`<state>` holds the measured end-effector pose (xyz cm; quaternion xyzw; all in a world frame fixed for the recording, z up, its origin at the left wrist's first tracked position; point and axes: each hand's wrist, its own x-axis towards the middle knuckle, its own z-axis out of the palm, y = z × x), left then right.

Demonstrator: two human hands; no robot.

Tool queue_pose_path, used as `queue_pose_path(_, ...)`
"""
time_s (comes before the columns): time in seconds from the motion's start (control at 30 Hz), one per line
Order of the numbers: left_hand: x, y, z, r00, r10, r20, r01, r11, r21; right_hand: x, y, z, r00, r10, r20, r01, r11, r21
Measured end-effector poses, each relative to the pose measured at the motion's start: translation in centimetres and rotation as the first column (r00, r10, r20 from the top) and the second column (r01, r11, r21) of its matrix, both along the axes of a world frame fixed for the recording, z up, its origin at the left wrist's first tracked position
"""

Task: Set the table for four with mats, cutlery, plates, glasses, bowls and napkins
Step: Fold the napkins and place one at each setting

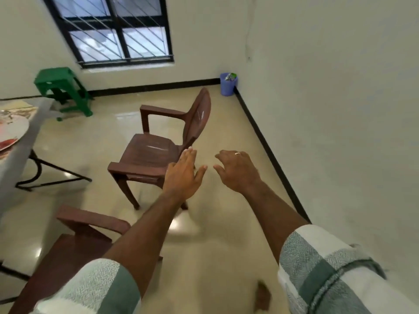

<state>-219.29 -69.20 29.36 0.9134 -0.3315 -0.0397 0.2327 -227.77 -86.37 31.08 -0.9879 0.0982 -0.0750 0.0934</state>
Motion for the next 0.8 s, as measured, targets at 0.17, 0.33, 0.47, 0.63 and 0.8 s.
queue_pose_path(0.17,7.9,-6.0,-1.0,0.984,0.176,-0.007,-0.176,0.984,0.009,11.0,-7.4,-0.8,0.981,0.194,-0.018,-0.195,0.981,-0.016)
queue_pose_path(0.33,14.2,-12.3,-1.0,0.910,0.413,-0.035,-0.412,0.911,0.030,21.9,-15.5,-1.0,0.923,0.384,-0.030,-0.385,0.923,-0.027)
queue_pose_path(0.47,18.9,-16.7,-0.6,0.837,0.544,-0.057,-0.541,0.839,0.055,29.9,-20.2,-0.5,0.859,0.505,-0.082,-0.508,0.861,-0.025)
queue_pose_path(0.63,26.9,-21.3,-0.8,0.761,0.646,-0.055,-0.644,0.763,0.052,40.7,-23.9,-0.9,0.755,0.648,-0.097,-0.653,0.757,-0.023)
queue_pose_path(0.8,35.8,-24.0,-1.7,0.649,0.759,-0.054,-0.757,0.651,0.049,53.3,-25.9,-2.1,0.683,0.722,-0.108,-0.727,0.686,-0.008)
